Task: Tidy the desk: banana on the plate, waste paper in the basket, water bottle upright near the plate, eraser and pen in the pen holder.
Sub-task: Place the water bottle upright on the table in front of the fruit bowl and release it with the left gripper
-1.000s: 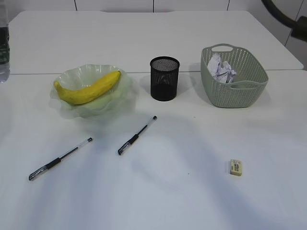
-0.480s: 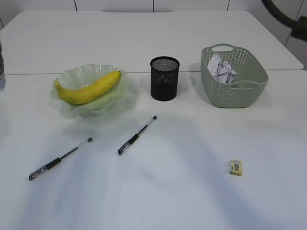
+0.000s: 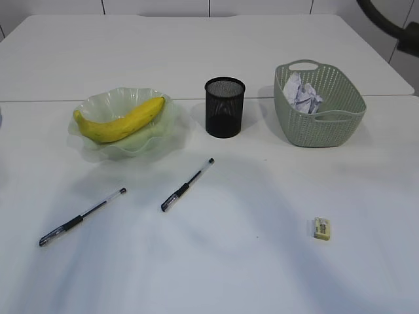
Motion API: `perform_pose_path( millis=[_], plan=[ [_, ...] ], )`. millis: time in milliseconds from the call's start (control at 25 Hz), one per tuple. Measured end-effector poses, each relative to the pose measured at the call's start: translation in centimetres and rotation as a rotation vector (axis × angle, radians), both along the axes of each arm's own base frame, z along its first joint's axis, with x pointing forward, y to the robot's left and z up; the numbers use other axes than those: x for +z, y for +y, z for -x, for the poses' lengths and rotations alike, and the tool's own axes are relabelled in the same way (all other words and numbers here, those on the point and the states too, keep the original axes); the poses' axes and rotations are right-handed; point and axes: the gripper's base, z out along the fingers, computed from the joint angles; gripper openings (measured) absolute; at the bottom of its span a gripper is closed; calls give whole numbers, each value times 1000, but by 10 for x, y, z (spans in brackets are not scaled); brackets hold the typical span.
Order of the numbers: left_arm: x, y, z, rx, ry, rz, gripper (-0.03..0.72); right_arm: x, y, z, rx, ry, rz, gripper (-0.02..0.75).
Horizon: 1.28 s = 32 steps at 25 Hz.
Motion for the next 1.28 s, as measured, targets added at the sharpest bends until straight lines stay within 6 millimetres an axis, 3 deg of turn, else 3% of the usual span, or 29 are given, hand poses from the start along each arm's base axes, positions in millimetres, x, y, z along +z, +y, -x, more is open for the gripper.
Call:
perform_pose_path(
  millis=[760, 1280],
  plan=[
    [-68, -11, -43, -27, 116, 9, 352, -10, -4, 1, -18, 61, 109, 537],
    [-102, 7, -62, -121, 92, 58, 352, -13, -5, 2, -26, 106, 127, 537]
  ],
)
